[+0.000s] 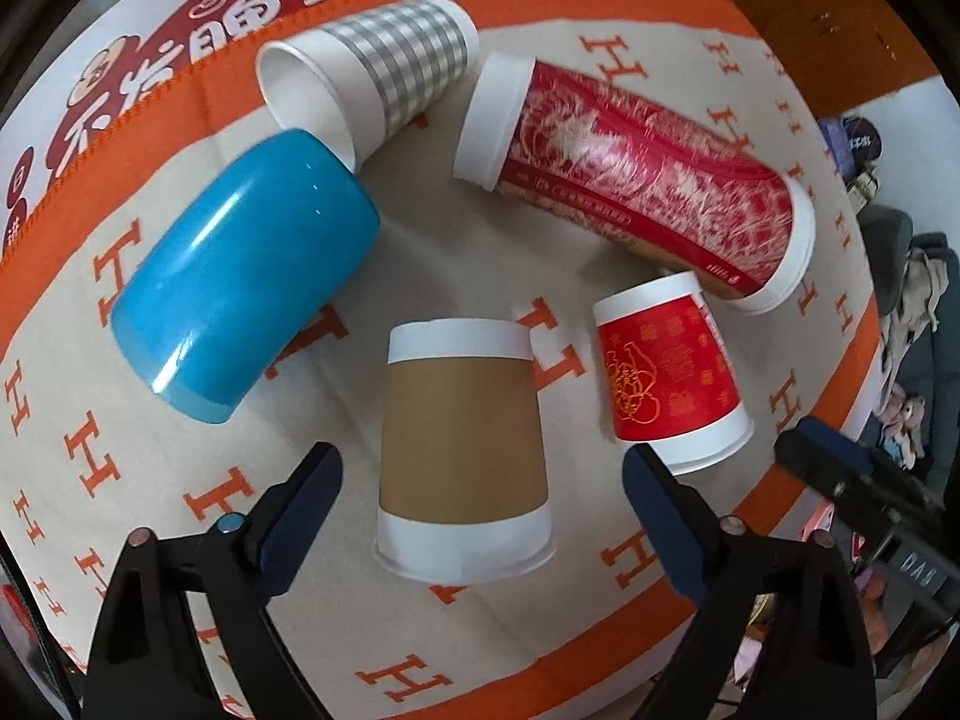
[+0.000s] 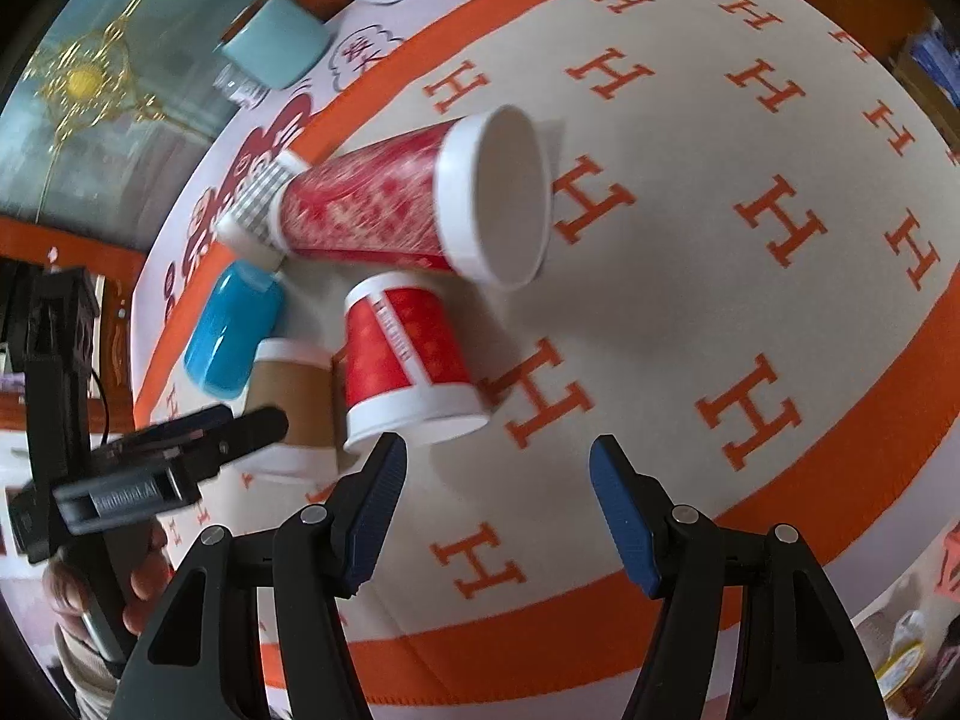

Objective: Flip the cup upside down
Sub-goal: 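Move the right tool toward the brown-sleeved cup and close around it, then lift the brown-sleeved cup with the right tool and carry it aside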

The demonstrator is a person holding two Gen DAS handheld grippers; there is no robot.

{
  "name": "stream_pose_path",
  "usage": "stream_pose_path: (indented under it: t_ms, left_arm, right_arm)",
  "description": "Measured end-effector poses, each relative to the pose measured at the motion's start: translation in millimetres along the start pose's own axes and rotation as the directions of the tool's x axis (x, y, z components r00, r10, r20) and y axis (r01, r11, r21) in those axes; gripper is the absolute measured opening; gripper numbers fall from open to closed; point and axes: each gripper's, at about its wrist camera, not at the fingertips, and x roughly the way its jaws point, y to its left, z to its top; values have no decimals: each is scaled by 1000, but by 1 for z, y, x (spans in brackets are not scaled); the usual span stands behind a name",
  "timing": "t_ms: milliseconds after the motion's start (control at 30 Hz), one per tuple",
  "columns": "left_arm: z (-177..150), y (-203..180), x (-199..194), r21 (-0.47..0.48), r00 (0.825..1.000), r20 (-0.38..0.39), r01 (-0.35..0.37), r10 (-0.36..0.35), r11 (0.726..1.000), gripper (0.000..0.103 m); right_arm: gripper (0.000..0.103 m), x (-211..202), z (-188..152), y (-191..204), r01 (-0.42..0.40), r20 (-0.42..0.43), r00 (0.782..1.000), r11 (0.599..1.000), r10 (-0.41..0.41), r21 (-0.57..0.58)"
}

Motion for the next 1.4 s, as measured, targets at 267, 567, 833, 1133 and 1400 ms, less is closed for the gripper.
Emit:
stream_pose_path:
  t_ms: [267,567,833,1133,1400]
  left_arm:
    - [9,-2,17,-16,999,-48,-5,4,1000,78]
    - [13,3,28,-83,996,-78,29,-35,996,60]
    - [-8,4,4,-139,997,-23,65,-69,988,60]
    - [-64,-17,-28,-229,993,90,96,-77,969,60]
    - [-122,-55,-1,-342,989,125,112,-73,933,60]
  right_arm:
    - [65,10,11,-9,4,1,1000,1000,-4,29]
    - [65,17,8,-9,8,-14,1000,1000,-8,23]
    - [65,15,6,-14,0,-17,1000,1000,1,24]
    - [65,-1,-2,-18,-36,-14,999,999,36,-22]
    - [65,-8,-23,-29,-48,-50,998,992,43,-114]
